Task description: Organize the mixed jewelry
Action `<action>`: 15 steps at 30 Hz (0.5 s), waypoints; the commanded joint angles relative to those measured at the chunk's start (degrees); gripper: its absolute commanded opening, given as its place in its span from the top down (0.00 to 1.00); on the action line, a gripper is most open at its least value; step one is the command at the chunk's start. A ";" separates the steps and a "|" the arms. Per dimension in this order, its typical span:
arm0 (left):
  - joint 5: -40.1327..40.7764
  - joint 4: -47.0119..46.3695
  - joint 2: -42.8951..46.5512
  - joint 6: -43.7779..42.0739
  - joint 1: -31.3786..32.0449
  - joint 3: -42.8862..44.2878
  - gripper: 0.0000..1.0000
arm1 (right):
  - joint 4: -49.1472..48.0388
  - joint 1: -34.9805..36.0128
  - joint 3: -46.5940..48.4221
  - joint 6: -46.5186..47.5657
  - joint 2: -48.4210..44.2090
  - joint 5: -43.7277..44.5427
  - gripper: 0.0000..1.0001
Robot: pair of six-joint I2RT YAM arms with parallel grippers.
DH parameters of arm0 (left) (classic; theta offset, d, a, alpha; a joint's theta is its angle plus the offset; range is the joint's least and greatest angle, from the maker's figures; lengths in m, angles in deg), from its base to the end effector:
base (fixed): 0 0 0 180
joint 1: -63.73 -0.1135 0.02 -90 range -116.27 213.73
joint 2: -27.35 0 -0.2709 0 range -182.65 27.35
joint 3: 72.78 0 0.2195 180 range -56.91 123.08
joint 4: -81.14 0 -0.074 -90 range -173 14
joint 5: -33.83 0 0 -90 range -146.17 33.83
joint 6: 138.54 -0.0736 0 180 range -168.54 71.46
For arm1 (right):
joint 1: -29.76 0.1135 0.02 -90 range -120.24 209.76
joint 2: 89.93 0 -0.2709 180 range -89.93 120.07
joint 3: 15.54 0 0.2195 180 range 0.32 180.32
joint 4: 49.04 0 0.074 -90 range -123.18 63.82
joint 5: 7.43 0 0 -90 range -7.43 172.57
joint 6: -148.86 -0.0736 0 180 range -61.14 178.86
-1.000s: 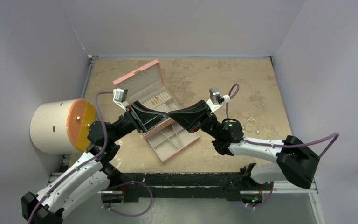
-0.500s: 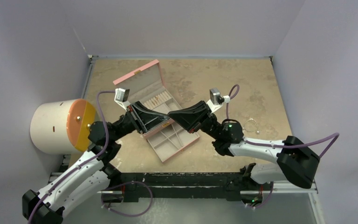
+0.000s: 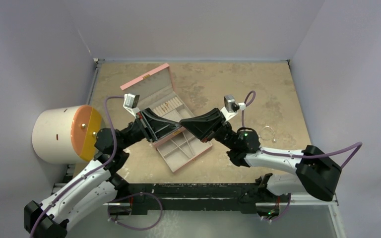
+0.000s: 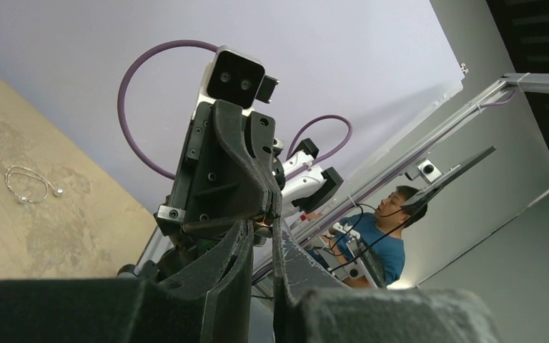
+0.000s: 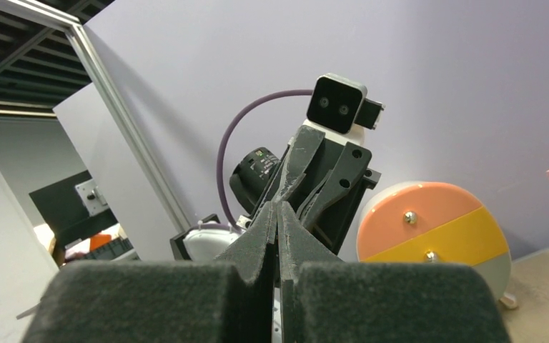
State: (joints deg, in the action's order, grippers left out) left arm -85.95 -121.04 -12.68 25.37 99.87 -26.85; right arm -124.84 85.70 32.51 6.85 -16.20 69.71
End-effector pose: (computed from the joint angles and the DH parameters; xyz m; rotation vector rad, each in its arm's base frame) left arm 0.1016 -0.1195 0.3752 0.1223 1.3920 -1.9397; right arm 0.1183 0.2042 0.3903 -0.2803 0.8039 1.8664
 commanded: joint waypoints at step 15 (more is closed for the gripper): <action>1.39 17.38 0.72 -12.80 0.16 3.91 1.00 | 23.22 0.40 -5.95 16.61 -21.24 7.65 0.58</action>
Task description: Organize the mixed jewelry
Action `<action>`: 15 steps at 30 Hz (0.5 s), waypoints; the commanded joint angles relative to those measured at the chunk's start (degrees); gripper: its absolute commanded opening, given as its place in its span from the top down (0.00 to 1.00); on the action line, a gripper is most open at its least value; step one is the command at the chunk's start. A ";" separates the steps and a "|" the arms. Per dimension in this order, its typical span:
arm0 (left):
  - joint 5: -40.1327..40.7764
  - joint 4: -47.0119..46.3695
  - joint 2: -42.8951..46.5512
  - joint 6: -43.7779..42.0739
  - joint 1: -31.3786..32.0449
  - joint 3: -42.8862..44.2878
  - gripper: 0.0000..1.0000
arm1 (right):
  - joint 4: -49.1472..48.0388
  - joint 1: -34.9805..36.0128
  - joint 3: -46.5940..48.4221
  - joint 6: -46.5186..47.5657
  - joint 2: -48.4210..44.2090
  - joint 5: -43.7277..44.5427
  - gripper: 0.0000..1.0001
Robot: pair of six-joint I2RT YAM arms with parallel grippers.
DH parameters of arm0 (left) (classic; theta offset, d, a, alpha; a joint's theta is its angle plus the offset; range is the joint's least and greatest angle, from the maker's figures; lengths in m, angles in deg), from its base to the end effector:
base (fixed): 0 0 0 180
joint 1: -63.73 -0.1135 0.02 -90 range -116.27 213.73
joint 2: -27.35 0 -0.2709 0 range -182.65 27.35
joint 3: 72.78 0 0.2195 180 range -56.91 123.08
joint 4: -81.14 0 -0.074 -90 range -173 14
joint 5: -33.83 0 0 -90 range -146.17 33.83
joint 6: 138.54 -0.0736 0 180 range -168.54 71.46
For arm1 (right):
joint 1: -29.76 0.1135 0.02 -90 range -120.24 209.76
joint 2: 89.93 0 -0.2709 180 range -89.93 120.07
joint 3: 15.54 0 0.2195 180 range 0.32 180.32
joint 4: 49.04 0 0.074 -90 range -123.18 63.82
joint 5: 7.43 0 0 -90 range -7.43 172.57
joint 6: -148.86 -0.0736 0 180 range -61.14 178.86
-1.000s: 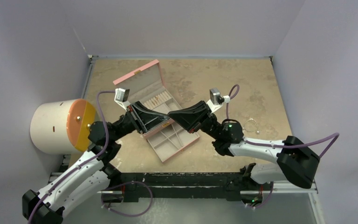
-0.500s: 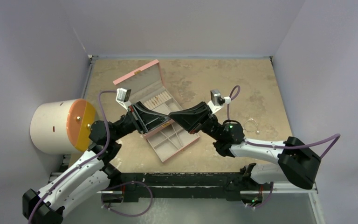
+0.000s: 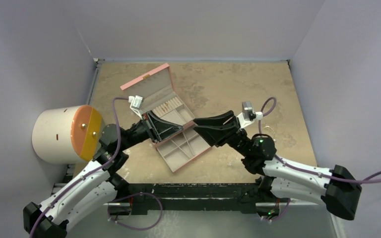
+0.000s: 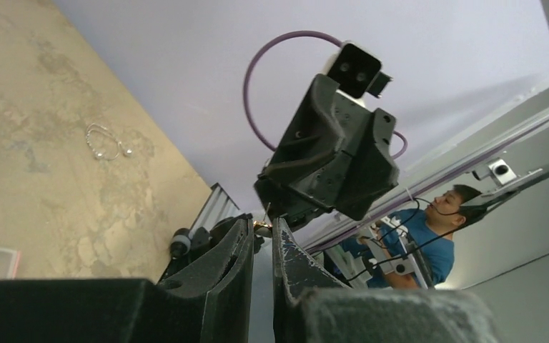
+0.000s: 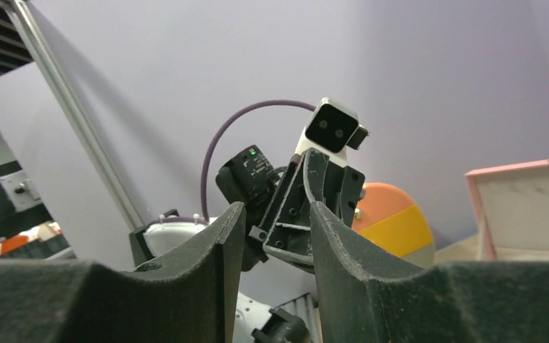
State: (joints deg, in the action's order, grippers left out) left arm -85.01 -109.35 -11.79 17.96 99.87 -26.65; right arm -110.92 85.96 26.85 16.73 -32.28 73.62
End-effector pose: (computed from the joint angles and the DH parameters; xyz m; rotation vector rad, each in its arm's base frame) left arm 0.1081 -0.1229 0.3528 0.1122 1.5510 -1.7977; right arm 0.0948 0.1622 0.3912 -0.2732 0.8327 1.6796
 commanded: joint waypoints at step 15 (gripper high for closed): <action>-19.82 42.21 -10.67 -30.04 0.22 19.30 1.00 | 62.00 0.13 12.16 32.57 -18.11 -11.79 0.58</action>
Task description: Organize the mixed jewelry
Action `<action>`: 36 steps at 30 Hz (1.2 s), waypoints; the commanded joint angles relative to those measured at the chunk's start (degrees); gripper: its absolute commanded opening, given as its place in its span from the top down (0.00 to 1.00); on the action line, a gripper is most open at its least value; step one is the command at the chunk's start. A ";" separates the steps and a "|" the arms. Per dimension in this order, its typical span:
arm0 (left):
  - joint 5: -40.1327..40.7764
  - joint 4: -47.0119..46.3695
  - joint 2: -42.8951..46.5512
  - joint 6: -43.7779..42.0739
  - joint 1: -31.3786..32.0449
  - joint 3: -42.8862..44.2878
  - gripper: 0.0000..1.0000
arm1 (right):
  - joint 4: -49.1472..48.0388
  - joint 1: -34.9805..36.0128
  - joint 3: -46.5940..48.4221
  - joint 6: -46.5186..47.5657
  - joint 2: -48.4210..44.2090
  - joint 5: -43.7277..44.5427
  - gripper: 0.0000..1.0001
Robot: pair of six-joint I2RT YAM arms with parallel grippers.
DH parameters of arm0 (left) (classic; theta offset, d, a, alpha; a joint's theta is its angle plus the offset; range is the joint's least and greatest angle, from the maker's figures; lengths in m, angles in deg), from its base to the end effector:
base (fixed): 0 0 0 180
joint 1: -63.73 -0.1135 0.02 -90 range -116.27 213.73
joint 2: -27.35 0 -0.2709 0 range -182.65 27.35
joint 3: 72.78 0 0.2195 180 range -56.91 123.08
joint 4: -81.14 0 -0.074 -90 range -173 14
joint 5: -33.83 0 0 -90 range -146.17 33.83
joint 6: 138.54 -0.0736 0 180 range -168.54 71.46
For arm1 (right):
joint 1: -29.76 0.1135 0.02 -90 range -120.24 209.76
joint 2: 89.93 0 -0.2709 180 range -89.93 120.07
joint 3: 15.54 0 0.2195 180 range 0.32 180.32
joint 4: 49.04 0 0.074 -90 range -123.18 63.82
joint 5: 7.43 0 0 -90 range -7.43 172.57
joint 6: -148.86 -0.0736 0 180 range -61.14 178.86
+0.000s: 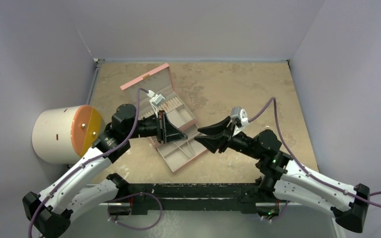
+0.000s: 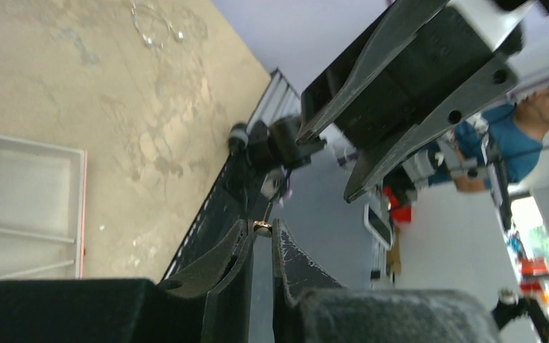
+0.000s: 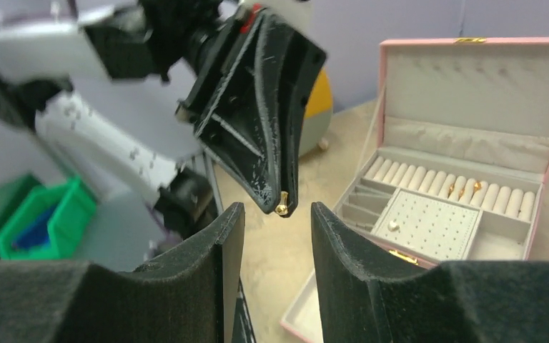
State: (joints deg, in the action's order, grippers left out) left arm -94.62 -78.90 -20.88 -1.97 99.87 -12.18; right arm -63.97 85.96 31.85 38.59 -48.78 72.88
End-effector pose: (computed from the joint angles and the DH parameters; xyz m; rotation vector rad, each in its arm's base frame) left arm 0.1220 -0.1457 0.3452 0.4014 1.9272 -1.5820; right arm 0.0848 0.1489 0.3685 -0.5527 1.1842 1.2580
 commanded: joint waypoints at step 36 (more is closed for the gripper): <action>-20.07 0.80 0.25 -0.29 5.04 -1.68 1.00 | 41.52 0.22 27.08 51.68 15.54 -42.84 0.64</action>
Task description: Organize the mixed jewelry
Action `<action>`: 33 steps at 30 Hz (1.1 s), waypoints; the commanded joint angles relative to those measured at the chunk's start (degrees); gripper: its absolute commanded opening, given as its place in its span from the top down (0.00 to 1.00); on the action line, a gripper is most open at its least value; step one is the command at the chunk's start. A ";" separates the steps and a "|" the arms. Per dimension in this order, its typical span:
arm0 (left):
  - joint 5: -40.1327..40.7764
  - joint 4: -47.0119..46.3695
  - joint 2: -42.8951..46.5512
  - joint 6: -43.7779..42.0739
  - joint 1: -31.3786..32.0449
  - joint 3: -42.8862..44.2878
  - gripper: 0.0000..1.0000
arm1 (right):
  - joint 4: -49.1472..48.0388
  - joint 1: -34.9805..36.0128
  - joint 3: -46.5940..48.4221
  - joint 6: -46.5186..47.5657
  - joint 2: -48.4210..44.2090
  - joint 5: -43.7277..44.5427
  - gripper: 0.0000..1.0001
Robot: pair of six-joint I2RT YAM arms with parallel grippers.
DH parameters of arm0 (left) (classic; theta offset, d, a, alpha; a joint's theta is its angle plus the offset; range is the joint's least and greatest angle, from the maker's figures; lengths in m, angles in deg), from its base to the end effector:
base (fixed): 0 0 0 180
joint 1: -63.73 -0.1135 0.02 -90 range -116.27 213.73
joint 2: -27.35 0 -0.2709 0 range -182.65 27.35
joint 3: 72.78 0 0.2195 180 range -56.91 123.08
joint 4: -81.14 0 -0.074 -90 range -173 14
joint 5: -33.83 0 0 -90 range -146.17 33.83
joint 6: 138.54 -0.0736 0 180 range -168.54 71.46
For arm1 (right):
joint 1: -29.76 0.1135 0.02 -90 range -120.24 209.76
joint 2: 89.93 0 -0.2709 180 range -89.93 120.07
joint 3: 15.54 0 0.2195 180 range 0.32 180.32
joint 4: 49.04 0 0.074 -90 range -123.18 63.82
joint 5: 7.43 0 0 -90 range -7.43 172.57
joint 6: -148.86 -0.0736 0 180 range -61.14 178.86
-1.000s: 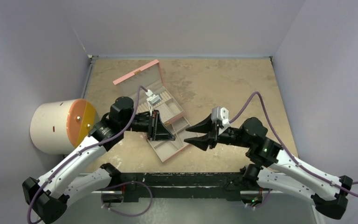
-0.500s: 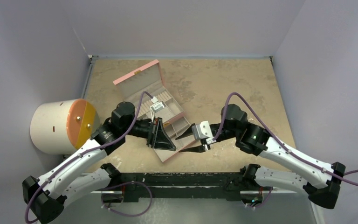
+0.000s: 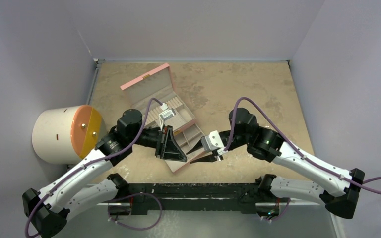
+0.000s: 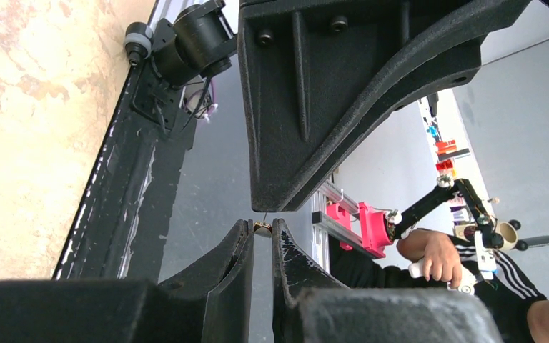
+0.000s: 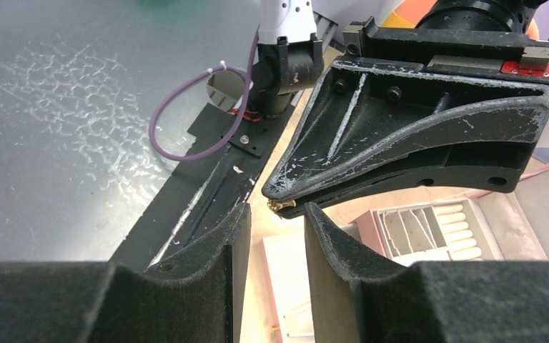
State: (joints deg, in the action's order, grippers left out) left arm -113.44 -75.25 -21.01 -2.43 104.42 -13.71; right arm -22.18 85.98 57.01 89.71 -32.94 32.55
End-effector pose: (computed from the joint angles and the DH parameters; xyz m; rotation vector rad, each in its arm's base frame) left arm 0.0860 -0.1556 0.3313 0.7682 2.0218 -1.8726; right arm 0.0659 0.1999 0.3758 -1.6454 0.7859 1.0818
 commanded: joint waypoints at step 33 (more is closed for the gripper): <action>-0.73 -0.72 0.06 -1.81 0.62 0.54 1.00 | 0.21 0.29 1.58 0.97 2.10 -3.42 0.85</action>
State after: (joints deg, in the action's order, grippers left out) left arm -113.47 -74.35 -21.53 -3.11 104.74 -13.71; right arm -22.09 85.98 57.01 90.00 -30.93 30.83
